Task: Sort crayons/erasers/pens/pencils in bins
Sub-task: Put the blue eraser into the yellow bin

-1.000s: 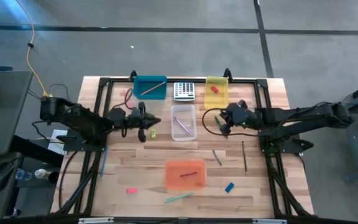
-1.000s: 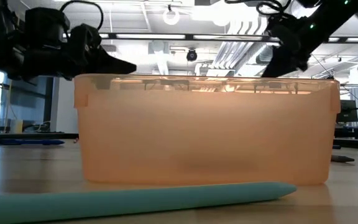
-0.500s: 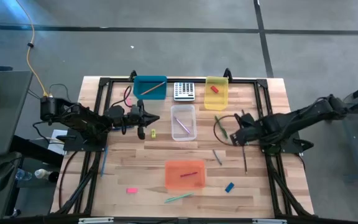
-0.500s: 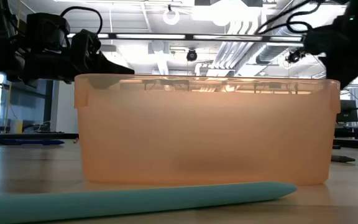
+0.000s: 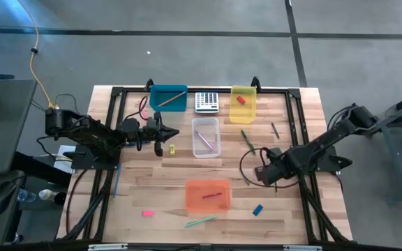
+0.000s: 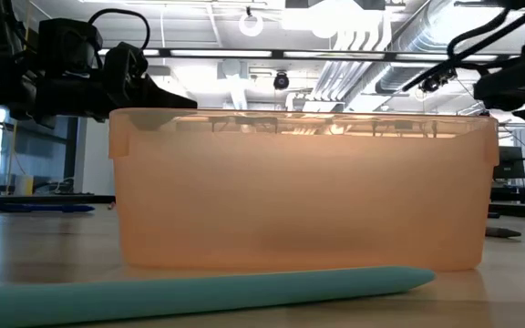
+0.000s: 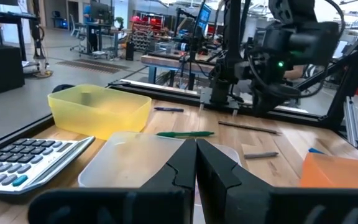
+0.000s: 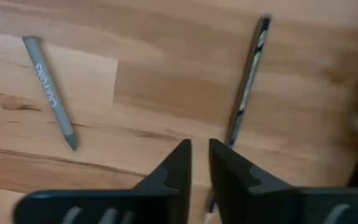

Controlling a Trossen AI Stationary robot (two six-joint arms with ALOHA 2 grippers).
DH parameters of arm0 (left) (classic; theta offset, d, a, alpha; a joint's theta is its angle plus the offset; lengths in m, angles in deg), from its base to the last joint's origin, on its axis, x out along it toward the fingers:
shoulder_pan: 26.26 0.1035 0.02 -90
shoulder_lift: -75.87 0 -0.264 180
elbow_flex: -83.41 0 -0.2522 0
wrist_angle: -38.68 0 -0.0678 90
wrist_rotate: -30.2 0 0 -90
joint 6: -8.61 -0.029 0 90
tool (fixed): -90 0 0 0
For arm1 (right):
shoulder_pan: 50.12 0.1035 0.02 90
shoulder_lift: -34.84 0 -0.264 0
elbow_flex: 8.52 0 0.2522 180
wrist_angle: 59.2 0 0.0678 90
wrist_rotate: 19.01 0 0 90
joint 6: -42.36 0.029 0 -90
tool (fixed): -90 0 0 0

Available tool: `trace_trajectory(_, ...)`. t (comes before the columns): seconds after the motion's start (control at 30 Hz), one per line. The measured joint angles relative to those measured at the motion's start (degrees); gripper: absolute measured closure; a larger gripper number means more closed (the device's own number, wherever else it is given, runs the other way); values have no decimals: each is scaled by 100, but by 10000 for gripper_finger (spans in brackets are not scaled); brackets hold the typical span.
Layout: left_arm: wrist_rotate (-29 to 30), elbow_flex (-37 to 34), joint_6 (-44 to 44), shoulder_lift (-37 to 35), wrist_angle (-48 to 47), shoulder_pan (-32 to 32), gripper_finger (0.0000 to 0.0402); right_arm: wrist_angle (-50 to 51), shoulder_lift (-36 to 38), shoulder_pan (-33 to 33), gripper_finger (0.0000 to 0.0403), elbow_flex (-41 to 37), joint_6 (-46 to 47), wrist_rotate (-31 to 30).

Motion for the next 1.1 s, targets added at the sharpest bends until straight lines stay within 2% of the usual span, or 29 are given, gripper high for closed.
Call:
trace_trajectory(0.23,-1,2,0,0,2,0,401,-451,-283,404,273,0,720,385)
trace_trajectory(0.47,0,2,0,0,0,0,401,-1291,-537,591,240,-2,667,50)
trace_trajectory(0.63,0,3,0,0,2,0,401,-2254,-850,577,233,-2,-408,-247)
trace_trajectory(0.8,0,4,0,0,2,0,401,-2773,-1246,603,233,8,-687,704)
trace_trajectory(0.93,0,4,-43,0,1,0,401,-2613,-1627,845,233,474,-1387,1171)
trace_trajectory(1.1,0,7,-63,0,-2,-2,401,-1817,-2204,1151,233,1375,-3098,1115)
